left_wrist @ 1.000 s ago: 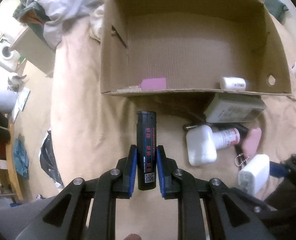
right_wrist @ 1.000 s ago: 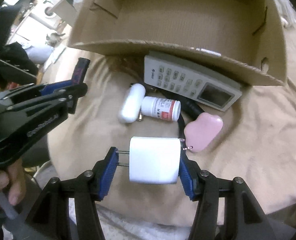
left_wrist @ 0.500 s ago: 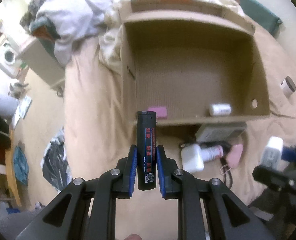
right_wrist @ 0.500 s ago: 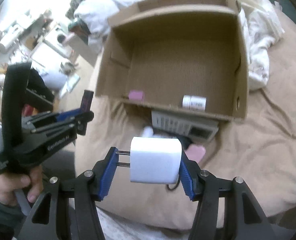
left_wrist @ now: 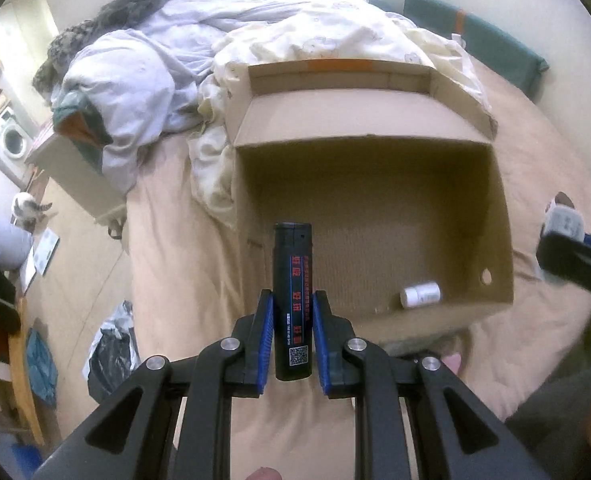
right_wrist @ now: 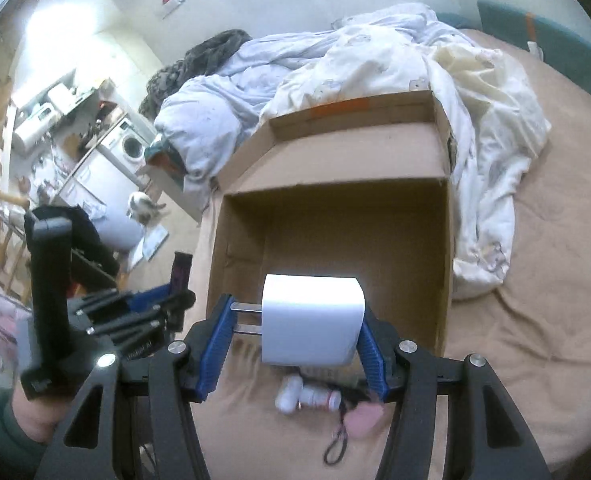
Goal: Organize rigid objects
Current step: 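Carry the battery and charger into the box and release both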
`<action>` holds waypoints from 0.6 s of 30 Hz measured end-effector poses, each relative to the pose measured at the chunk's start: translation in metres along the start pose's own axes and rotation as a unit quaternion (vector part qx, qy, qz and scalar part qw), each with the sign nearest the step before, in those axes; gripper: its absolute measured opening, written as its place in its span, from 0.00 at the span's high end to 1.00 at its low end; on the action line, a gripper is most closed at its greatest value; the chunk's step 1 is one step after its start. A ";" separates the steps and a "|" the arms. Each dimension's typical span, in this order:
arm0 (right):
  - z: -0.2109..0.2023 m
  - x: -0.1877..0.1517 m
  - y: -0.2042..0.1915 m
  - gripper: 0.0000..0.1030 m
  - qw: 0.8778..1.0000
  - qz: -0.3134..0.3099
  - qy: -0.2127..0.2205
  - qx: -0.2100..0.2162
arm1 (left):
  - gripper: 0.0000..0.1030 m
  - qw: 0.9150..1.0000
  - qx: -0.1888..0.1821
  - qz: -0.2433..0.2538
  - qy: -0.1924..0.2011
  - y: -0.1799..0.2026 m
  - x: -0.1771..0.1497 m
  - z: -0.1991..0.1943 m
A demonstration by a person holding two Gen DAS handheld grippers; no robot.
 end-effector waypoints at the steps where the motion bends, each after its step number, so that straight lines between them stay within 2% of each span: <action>1: 0.003 0.005 0.004 0.41 1.000 0.001 0.004 -0.008 | 0.84 1.000 0.001 0.002 0.002 0.002 0.005 0.004; 5: 0.018 0.012 0.030 0.41 0.999 0.018 0.025 -0.014 | 0.84 1.000 -0.015 -0.002 0.000 0.011 0.014 0.020; 7: 0.031 0.008 0.044 0.41 0.999 0.031 0.014 -0.015 | 0.84 1.000 -0.020 0.002 -0.006 0.017 0.015 0.035; 10: 0.053 0.000 0.056 0.41 0.999 0.014 -0.010 -0.049 | 0.84 1.000 -0.014 0.007 -0.010 0.024 0.012 0.055; 12: 0.062 -0.004 0.055 0.41 0.999 0.007 -0.023 -0.043 | 0.84 1.000 -0.011 0.010 -0.019 0.029 0.006 0.073; 18: 0.084 -0.020 0.058 0.41 0.996 0.003 -0.067 -0.060 | 0.84 0.999 0.000 0.029 -0.035 0.038 -0.006 0.101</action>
Point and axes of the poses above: each gripper's, at about its wrist camera, not at the fingertips, and z roughly the way its jaws point, y to its right, x to its top, the point moved 6 cm from there along z, roughly the way its jaws point, and after that the axes turned 8 degrees about x, right-handed, at the moved point
